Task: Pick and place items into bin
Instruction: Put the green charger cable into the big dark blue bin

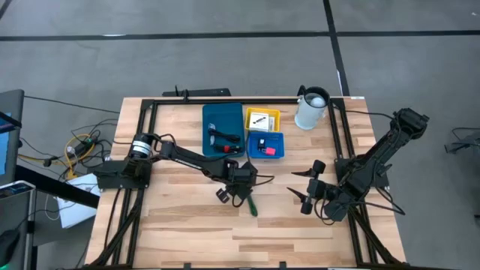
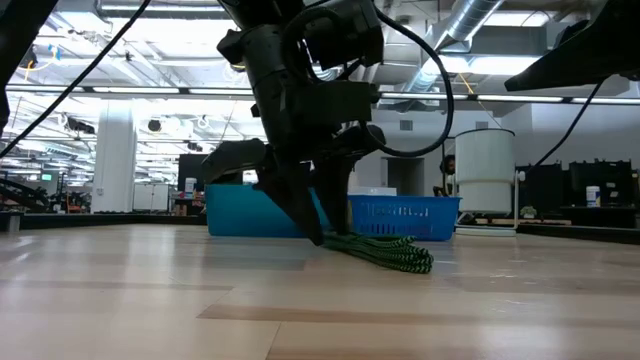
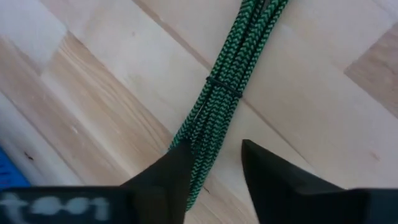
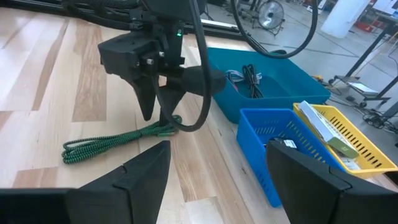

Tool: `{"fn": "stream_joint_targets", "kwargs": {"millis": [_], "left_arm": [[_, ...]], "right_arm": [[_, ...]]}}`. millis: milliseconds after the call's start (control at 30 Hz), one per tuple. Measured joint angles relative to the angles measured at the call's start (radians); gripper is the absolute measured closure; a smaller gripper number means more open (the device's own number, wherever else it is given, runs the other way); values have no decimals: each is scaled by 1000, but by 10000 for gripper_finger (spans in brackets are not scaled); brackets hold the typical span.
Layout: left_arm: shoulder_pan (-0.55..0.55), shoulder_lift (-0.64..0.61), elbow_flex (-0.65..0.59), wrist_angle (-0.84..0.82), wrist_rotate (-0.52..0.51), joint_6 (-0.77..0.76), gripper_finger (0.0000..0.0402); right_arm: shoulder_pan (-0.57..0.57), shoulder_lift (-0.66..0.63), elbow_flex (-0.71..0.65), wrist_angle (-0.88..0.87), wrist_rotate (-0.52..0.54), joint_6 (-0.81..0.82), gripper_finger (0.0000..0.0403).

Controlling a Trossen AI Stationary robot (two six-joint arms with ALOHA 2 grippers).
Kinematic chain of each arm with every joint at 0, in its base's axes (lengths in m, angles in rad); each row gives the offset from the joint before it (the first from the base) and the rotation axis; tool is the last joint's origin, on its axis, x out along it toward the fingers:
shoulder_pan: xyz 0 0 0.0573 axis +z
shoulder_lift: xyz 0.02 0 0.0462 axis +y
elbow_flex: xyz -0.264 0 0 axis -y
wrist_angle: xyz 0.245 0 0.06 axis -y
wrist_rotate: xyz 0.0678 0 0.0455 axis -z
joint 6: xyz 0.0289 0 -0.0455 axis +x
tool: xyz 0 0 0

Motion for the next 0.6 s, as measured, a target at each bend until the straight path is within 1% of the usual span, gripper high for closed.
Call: {"fn": "stream_joint_targets", "kwargs": {"millis": [67,200,233,400,467,600], "left_arm": [[-3,0,2,-22,-1,-17,298],[-7,0,1,-46,-5,-27,378],[-9,0,1,-51,-6,-37,389],[-28,0,2,-63,-31,-79,398],[-44,0,3,-72,-64,-91,398],[-79,3,31,-155,-140,-125,400]], "right_arm": [[0,0,0,0,0,0,143],[0,0,0,0,0,0,143],[0,0,0,0,0,0,143],[0,0,0,0,0,0,143],[0,0,0,0,0,0,143],[0,0,0,-2,0,-1,143]]}}
